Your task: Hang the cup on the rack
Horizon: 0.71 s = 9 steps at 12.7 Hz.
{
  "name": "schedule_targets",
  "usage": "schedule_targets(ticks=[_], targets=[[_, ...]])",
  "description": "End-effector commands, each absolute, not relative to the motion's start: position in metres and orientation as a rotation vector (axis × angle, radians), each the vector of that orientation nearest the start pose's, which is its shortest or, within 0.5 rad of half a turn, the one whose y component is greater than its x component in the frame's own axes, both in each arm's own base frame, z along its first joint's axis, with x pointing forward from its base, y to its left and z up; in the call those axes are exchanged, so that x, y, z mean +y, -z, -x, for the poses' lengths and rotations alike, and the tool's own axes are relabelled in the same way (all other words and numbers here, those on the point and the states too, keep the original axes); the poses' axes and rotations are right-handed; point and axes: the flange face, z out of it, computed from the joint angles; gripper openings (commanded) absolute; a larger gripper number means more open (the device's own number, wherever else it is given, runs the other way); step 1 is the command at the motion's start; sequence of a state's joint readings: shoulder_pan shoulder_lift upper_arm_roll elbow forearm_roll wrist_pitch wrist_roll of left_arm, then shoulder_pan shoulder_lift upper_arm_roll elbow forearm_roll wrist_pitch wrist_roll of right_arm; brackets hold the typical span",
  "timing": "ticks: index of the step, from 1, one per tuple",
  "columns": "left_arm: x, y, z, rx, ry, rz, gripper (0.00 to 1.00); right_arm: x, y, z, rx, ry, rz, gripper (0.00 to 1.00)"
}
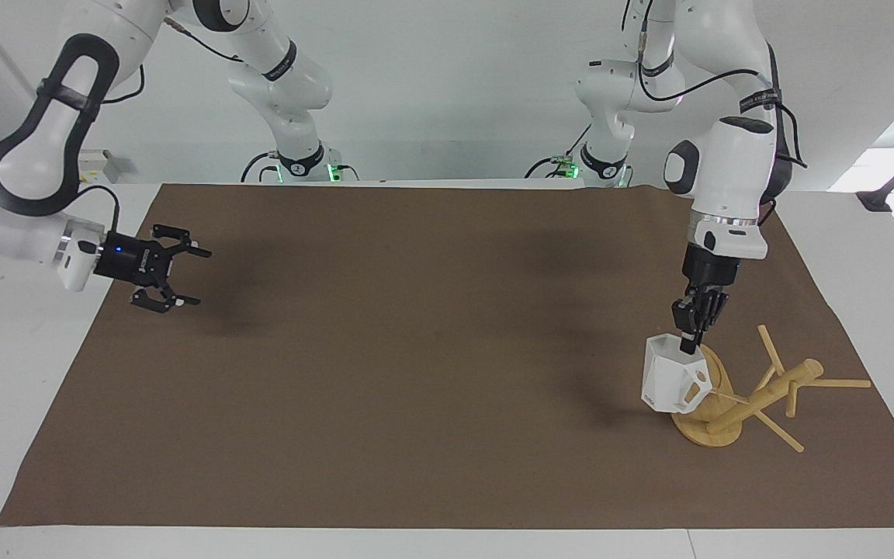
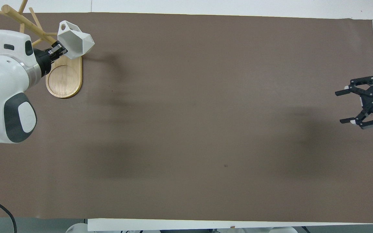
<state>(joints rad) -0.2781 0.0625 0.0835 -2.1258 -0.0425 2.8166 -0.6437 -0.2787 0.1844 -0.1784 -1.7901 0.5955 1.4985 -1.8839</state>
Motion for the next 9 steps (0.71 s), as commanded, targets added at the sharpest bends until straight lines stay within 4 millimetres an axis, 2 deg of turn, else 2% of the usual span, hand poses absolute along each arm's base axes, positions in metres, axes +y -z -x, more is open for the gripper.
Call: schedule_targets(ticks=[1, 4, 7, 9], targets=[[-0.108, -0.449, -0.585, -0.787, 0.991, 3.173, 0.00, -0.174, -0.499, -0.517, -1.455, 0.293, 2.162, 1.00], [-0.107, -0.449, -0.585, -0.789, 0.986, 3.172, 0.00, -0.134, -0.557, -0.509, -1.365, 0.122, 2.402, 1.00], [-0.093, -0.448, -0.587, -0.823, 0.980, 3.155, 0.00, -0.085, -0.601, -0.511, -1.183, -0.125, 2.649, 1.00], [-0.087, -0.447, -0.588, -0.842, 0.975, 3.149, 0.00, -0.072, -0.610, -0.513, -0.906, -0.200, 2.803, 1.00]])
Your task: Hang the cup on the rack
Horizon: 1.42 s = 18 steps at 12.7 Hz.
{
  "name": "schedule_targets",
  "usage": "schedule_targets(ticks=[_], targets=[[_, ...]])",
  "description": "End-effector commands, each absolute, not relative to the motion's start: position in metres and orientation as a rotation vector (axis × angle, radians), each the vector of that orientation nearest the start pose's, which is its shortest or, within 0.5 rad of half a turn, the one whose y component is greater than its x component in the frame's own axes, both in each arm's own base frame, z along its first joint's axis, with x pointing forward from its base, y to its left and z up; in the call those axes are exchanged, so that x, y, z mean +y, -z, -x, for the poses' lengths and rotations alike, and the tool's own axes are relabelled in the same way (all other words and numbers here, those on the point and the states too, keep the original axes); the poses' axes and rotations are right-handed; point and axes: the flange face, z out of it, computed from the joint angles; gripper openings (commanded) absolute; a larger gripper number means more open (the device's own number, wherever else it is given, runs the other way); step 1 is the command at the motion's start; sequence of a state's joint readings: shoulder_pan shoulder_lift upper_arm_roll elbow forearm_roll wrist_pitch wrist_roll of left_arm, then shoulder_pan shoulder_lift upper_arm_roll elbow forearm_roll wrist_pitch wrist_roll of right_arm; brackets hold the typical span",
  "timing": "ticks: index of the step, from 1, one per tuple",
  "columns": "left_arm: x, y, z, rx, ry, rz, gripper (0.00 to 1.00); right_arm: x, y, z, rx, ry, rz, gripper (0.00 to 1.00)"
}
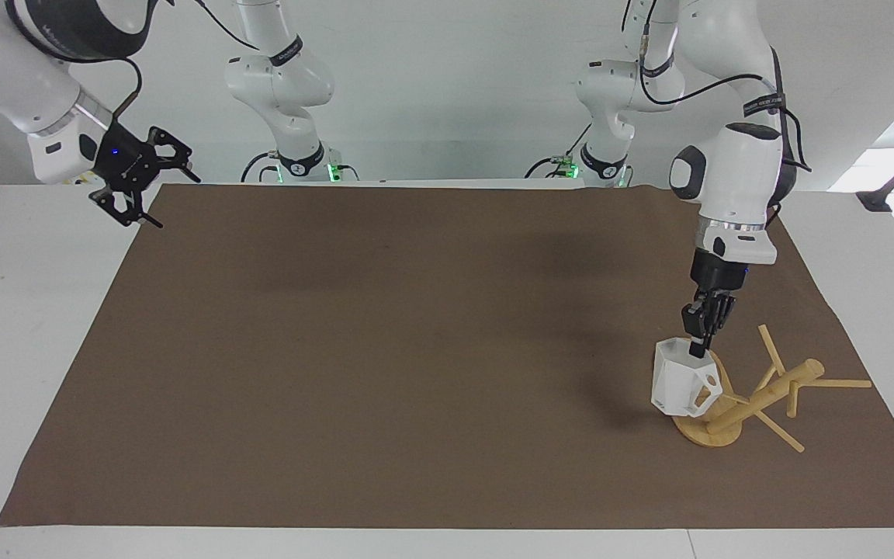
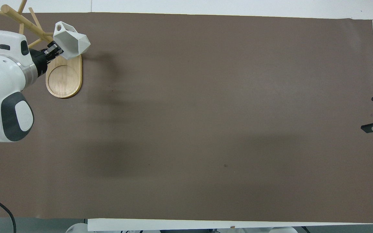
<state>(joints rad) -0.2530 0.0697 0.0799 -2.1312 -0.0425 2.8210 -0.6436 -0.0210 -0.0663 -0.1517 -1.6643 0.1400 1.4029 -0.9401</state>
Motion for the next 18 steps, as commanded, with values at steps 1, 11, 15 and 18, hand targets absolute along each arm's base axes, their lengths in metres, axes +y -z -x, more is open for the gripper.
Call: schedule_targets(ticks=[1, 11, 15, 18], targets=[[-0.081, -0.447, -0.589, -0.858, 0.976, 3.141, 0.00, -0.065, -0.609, -0.514, -0.729, -0.225, 2.876, 1.00], [-0.057, -0.455, -0.597, -0.979, 0.894, 3.128, 0.56, -0.072, -0.582, -0.509, -0.078, -0.399, 3.100, 1.00], [-0.052, -0.513, -0.611, -0.990, 0.753, 3.144, 0.57, -0.085, -0.588, -0.511, -0.003, -0.383, 3.106, 1.00], [-0.053, -0.587, -0.611, -0.922, 0.478, 3.154, 0.97, -0.095, -0.584, -0.507, 0.070, -0.401, 3.099, 1.00]])
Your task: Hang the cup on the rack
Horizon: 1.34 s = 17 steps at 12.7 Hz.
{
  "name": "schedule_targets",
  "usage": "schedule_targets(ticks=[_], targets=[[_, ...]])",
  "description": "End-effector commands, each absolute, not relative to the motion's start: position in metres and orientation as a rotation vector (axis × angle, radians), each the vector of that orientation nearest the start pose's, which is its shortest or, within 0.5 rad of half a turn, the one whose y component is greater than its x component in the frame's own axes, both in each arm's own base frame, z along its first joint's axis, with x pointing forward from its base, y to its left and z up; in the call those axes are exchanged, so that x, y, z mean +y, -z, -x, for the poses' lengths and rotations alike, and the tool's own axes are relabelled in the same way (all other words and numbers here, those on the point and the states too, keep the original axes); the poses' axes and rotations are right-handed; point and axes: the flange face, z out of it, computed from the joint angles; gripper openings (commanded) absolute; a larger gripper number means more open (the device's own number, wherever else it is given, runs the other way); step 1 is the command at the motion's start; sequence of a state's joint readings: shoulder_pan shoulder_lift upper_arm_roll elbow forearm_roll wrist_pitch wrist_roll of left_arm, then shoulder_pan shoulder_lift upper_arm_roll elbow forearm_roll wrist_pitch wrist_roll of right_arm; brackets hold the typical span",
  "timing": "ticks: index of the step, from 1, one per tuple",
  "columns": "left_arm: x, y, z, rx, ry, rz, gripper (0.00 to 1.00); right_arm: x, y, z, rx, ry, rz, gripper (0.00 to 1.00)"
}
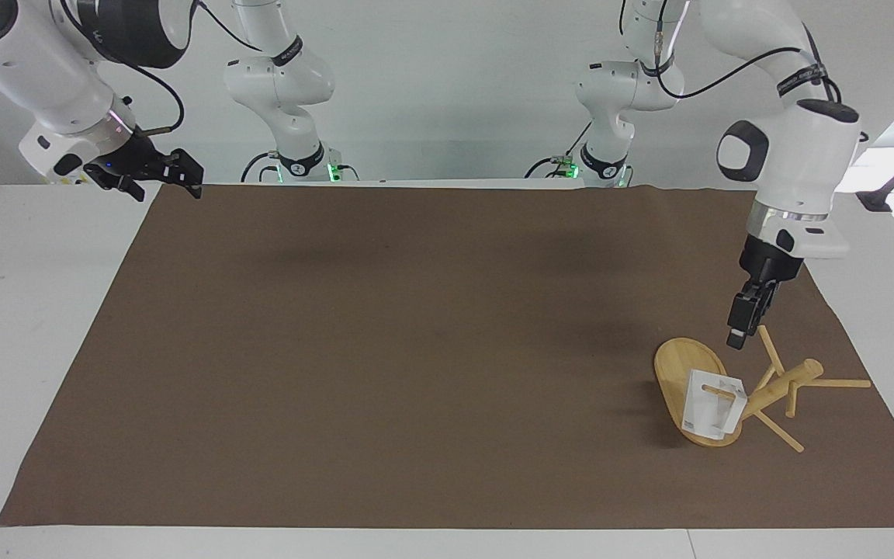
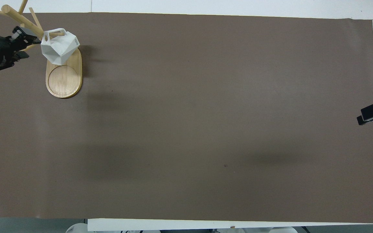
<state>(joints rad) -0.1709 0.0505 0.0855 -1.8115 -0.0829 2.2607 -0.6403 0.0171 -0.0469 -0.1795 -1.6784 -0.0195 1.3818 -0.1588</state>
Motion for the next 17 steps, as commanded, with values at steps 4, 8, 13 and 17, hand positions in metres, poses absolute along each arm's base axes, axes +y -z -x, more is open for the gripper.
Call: schedule_targets(ticks=[4, 8, 13, 17], targets=[[-0.044, -0.629, -0.588, -0.605, 0.210, 3.072, 1.00, -0.075, -0.587, -0.510, 0.121, -0.391, 3.111, 1.00], [-0.030, -0.633, -0.576, -0.069, -0.097, 3.100, 1.00, -0.067, -0.590, -0.510, 0.095, -0.384, 3.115, 1.00], [-0.016, -0.623, -0.568, 0.112, -0.130, 3.143, 1.00, -0.069, -0.589, -0.511, 0.092, -0.391, 3.114, 1.00], [-0.017, -0.625, -0.568, 0.118, -0.127, 3.135, 1.00, -0.071, -0.589, -0.510, 0.100, -0.391, 3.113, 1.00]])
